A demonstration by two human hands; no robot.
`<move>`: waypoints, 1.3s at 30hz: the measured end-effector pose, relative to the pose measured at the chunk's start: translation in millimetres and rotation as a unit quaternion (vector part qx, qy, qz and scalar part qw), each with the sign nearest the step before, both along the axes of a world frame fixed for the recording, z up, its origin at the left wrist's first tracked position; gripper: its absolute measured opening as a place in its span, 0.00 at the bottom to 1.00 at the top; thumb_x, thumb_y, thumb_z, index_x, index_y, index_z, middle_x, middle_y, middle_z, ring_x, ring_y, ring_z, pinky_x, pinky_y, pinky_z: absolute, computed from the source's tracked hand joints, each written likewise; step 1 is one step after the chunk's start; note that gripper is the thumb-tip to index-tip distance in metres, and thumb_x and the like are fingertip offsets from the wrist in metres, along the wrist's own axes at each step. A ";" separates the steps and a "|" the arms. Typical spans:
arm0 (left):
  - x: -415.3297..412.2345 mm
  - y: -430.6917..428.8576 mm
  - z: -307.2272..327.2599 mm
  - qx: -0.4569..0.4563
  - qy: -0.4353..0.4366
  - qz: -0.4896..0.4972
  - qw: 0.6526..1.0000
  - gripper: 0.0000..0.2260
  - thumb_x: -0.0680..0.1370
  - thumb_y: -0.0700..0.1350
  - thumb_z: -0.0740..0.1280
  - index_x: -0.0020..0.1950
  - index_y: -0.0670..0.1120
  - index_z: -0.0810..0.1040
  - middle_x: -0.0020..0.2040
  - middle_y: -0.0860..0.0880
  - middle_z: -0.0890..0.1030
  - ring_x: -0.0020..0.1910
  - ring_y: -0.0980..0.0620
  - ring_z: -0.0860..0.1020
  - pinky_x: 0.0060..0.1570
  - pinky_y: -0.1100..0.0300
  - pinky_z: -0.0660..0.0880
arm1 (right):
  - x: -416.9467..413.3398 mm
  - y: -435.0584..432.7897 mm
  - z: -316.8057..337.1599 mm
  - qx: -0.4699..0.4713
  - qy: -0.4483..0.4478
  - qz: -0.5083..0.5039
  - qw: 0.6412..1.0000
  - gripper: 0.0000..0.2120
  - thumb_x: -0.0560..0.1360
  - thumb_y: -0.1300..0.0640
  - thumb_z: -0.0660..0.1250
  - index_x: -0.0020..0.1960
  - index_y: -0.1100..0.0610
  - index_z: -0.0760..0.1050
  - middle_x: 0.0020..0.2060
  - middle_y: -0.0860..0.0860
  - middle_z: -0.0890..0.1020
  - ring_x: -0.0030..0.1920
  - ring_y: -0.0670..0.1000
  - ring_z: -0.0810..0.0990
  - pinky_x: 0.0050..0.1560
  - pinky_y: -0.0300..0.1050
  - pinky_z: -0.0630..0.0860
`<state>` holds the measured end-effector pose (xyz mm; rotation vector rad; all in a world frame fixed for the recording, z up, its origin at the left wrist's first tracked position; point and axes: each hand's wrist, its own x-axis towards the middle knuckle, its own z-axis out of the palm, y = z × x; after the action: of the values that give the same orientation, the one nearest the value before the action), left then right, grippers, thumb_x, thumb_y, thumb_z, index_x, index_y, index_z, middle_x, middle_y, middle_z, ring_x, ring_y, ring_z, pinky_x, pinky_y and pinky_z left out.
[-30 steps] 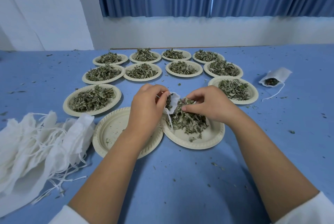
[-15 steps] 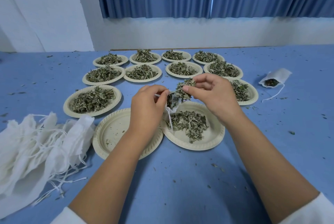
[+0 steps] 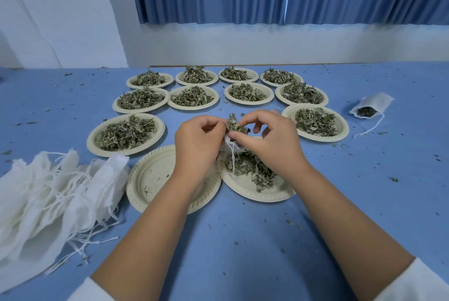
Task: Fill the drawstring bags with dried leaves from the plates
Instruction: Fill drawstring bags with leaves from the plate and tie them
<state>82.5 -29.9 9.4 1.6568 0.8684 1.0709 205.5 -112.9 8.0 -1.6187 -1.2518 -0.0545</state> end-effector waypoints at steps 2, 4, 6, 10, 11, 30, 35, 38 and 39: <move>0.7 0.0 -0.2 -0.006 -0.003 0.001 1.000 0.09 0.76 0.42 0.70 0.39 0.55 0.83 0.34 0.56 0.84 0.37 0.53 0.84 0.46 0.47 0.82 | 0.8 1.9 -2.5 -0.011 -0.047 -0.004 0.999 0.08 0.67 0.51 0.78 0.40 0.45 0.79 0.36 0.37 0.77 0.40 0.40 0.71 0.41 0.29 0.64; 1.5 0.4 -0.9 0.000 0.004 0.004 1.000 0.09 0.76 0.43 0.70 0.39 0.55 0.82 0.33 0.58 0.83 0.36 0.56 0.83 0.46 0.49 0.82 | 3.9 3.1 -4.0 -0.020 -0.046 -0.006 0.999 0.08 0.66 0.51 0.79 0.41 0.46 0.80 0.40 0.42 0.77 0.42 0.41 0.71 0.42 0.28 0.64; 1.9 0.6 -1.0 0.003 0.004 0.001 1.000 0.08 0.76 0.44 0.71 0.39 0.56 0.82 0.33 0.59 0.83 0.35 0.58 0.81 0.45 0.52 0.82 | 8.1 3.5 -5.1 -0.040 -0.036 -0.012 0.998 0.09 0.66 0.51 0.79 0.40 0.44 0.79 0.40 0.43 0.75 0.41 0.38 0.71 0.42 0.26 0.64; 2.5 -0.6 -0.6 0.014 0.008 -0.019 1.000 0.08 0.77 0.44 0.71 0.39 0.56 0.82 0.34 0.58 0.83 0.35 0.58 0.81 0.43 0.55 0.81 | 12.7 3.9 -5.7 -0.082 -0.035 -0.015 0.996 0.07 0.67 0.53 0.79 0.42 0.48 0.82 0.35 0.43 0.73 0.35 0.35 0.71 0.36 0.29 0.64; 3.0 -1.6 -0.6 0.013 0.011 -0.028 0.999 0.07 0.77 0.44 0.71 0.40 0.55 0.83 0.35 0.56 0.84 0.37 0.55 0.82 0.45 0.52 0.82 | 12.1 3.9 -5.7 -0.095 -0.048 -0.014 0.994 0.06 0.68 0.55 0.78 0.43 0.51 0.83 0.34 0.43 0.73 0.34 0.35 0.72 0.35 0.30 0.64; 2.3 -1.9 -0.6 -0.003 -0.019 -0.019 1.000 0.09 0.78 0.43 0.69 0.41 0.55 0.83 0.34 0.57 0.84 0.34 0.59 0.81 0.37 0.61 0.80 | 1.2 1.9 -3.3 0.005 0.013 0.013 1.000 0.04 0.72 0.54 0.74 0.44 0.46 0.84 0.38 0.38 0.83 0.36 0.45 0.77 0.38 0.29 0.70; 2.7 -6.8 0.9 0.024 -0.002 -0.052 0.998 0.10 0.79 0.43 0.68 0.40 0.56 0.81 0.34 0.57 0.83 0.37 0.56 0.81 0.44 0.52 0.82 | 1.8 3.0 -6.5 -0.068 -0.076 0.011 0.995 0.04 0.73 0.57 0.72 0.44 0.50 0.84 0.40 0.45 0.83 0.31 0.43 0.74 0.39 0.43 0.74; 2.7 -8.7 1.3 0.039 0.003 -0.074 0.997 0.08 0.79 0.43 0.68 0.42 0.54 0.82 0.39 0.52 0.84 0.42 0.49 0.83 0.48 0.44 0.81 | 0.9 1.9 -5.6 -0.112 -0.127 0.055 0.984 0.06 0.75 0.58 0.68 0.46 0.51 0.84 0.45 0.47 0.76 0.37 0.39 0.72 0.39 0.45 0.71; 2.5 -8.5 1.1 0.048 0.007 -0.078 0.996 0.07 0.79 0.43 0.68 0.44 0.53 0.82 0.40 0.51 0.84 0.42 0.48 0.83 0.48 0.44 0.81 | 0.8 1.6 -4.9 -0.125 -0.132 0.061 0.981 0.06 0.76 0.57 0.67 0.46 0.51 0.84 0.45 0.46 0.72 0.39 0.42 0.72 0.41 0.45 0.71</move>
<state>85.0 -38.4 10.5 1.7826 0.6919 1.0079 206.3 -111.2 3.1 -1.7883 -1.6125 -0.0372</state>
